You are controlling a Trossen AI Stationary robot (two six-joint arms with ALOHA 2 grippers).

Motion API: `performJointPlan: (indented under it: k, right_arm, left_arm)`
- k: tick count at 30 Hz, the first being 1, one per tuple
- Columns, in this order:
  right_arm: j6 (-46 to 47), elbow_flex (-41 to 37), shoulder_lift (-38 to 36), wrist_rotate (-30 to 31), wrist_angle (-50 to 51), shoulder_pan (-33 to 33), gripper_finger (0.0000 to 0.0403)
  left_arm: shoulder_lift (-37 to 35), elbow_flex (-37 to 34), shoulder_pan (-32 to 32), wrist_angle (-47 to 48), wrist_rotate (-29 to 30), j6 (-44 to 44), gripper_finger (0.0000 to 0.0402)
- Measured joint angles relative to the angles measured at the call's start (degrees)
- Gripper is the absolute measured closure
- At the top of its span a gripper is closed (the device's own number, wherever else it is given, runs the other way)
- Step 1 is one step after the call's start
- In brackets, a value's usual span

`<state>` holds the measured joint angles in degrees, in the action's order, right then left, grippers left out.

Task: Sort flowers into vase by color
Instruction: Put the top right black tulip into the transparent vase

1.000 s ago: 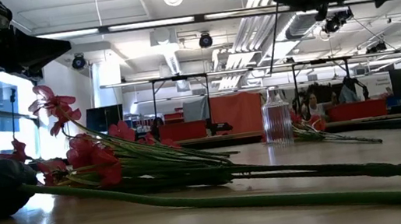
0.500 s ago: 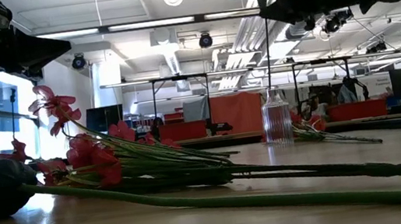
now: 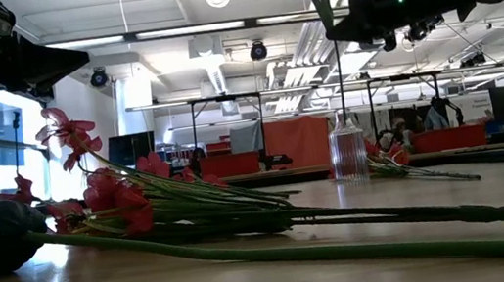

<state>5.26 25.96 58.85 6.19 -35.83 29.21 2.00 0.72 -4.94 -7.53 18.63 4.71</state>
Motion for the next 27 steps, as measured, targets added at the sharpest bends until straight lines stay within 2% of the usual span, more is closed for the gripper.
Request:
performJointPlan:
  k: [9, 19, 27]
  right_arm:
    - [2.3, 0.0, -0.4, -0.4, 1.5, 0.0, 0.0396]
    - [1.1, 4.8, -0.4, -0.9, 14.2, 0.0, 0.0297]
    - [-0.2, 10.0, -0.4, -8.8, 24.5, 0.0, 0.0254]
  left_arm:
    - [0.0, 0.0, 0.0, 0.0, 0.0, 0.0, 0.0401]
    - [0.0, 0.0, 0.0, 0.0, 0.0, 0.0, 0.0401]
    - [0.0, 0.0, 0.0, 0.0, 0.0, 0.0, 0.0402]
